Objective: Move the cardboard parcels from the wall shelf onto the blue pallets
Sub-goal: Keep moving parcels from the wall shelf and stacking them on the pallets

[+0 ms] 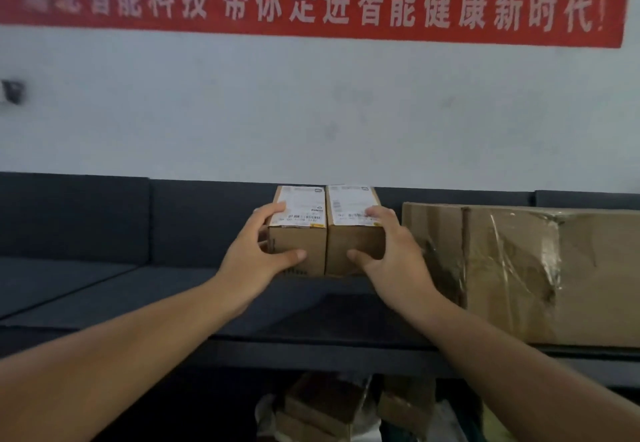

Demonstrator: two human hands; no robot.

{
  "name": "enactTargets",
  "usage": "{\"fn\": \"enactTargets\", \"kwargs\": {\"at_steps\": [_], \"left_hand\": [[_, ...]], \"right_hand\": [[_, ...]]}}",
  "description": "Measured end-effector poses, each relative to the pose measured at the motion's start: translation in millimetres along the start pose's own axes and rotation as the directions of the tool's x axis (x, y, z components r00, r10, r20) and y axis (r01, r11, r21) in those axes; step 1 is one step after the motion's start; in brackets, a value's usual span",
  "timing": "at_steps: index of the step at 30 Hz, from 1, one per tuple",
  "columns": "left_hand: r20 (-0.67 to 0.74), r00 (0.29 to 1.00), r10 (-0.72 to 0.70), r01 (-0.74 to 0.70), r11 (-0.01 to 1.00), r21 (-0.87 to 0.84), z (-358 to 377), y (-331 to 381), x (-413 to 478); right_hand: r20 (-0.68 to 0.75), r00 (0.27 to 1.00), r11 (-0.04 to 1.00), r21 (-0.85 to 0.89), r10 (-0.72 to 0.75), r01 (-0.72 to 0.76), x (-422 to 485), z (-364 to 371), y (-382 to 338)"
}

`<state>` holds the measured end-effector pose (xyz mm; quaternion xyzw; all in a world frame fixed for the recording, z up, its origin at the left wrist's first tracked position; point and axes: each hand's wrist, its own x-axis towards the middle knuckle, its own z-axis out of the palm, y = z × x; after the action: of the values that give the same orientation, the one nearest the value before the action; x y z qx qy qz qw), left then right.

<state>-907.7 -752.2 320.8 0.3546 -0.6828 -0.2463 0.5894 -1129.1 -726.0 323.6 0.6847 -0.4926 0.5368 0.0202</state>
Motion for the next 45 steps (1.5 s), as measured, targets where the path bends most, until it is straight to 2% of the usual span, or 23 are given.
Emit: {"fn": "enactTargets", "kwargs": {"at_steps": [4,9,17,22,30,38,45], "left_hand": [[-0.148,0.988,0.045,-0.020,0.986,0.167,-28,19,-45],[-0.336,0.941,0.042,0.059,0.956,0.286,-79,39,-120],[-0.611,0.789,0.057,0.237,0.890,0.389,-197,71,-255],[-0.694,0.716,0.074,0.317,0.851,0.419,-271,86,-341],[-0.842,0.532,0.087,0.450,0.813,0.368,-406,93,-482],[-0.878,0.470,0.090,0.505,0.788,0.351,-517,93,-537],[-0.879,0.470,0.077,0.571,0.733,0.369,-580,67,-537]], "right_hand": [[0.047,0.997,0.992,0.108,-0.066,0.061,-20,13,-27],[0.119,0.977,0.949,0.286,-0.176,0.136,-58,43,-67],[0.233,0.924,0.839,0.525,-0.304,0.144,-117,107,-151],[0.297,0.876,0.761,0.639,-0.379,0.112,-164,156,-225],[0.393,0.811,0.669,0.743,-0.433,-0.002,-257,260,-354],[0.445,0.737,0.652,0.759,-0.509,-0.009,-291,349,-460],[0.470,0.696,0.649,0.761,-0.543,-0.007,-299,432,-511]]}}
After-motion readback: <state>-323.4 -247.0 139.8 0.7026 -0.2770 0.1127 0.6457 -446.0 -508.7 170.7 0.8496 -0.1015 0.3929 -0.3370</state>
